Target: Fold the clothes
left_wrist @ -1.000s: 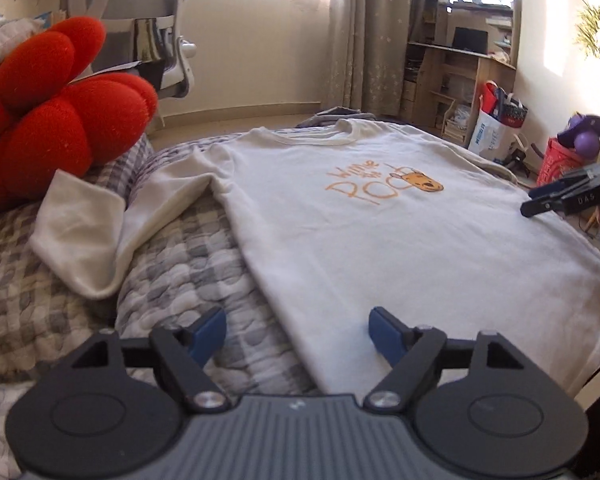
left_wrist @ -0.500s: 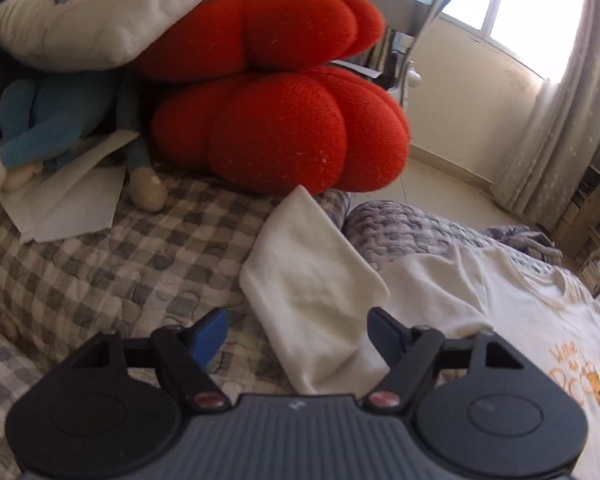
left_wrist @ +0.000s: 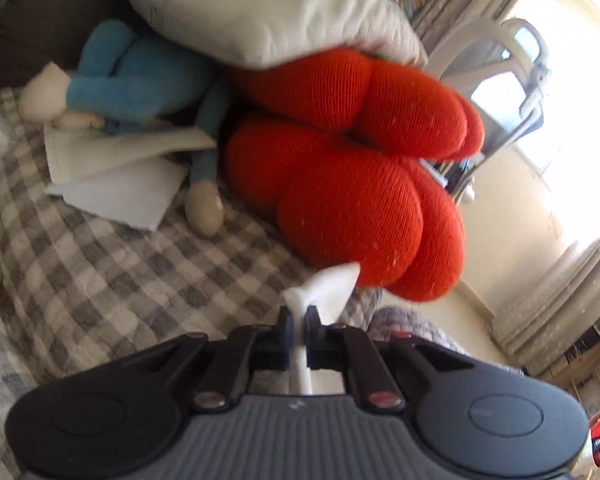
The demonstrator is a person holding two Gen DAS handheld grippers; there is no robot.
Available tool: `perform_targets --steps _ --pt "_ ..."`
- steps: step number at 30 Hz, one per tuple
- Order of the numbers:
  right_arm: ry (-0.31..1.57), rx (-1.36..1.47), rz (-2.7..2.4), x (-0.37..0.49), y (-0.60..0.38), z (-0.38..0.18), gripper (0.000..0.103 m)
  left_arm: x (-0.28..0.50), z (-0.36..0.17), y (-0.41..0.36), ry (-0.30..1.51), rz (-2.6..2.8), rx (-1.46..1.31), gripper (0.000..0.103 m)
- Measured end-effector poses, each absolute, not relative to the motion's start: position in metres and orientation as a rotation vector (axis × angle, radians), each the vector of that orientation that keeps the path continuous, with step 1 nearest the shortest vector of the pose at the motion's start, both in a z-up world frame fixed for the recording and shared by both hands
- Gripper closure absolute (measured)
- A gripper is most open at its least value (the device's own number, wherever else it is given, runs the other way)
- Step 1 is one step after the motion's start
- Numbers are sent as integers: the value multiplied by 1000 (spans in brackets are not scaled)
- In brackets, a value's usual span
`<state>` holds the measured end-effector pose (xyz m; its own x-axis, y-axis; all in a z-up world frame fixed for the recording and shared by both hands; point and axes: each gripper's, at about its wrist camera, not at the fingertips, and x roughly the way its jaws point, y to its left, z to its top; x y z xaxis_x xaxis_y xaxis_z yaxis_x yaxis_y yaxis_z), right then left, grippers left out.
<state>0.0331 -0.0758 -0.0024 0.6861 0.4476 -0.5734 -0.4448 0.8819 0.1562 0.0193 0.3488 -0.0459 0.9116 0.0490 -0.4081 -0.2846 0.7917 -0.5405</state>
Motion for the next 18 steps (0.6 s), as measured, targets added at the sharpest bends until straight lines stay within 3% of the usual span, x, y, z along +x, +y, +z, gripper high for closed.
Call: perform_targets --steps 4,9,12,18 --pt "641 -8 543 49 -49 -3 30 -19 -51 356 266 323 -714 96" --pt "660 -25 587 64 -18 -11 30 -42 -87 369 334 426 -849 92" --pt "670 -48 609 68 -5 -16 30 -50 -104 389 315 444 -992 79" --pt "664 -72 609 76 12 -23 30 -47 -104 398 301 475 -1052 80"
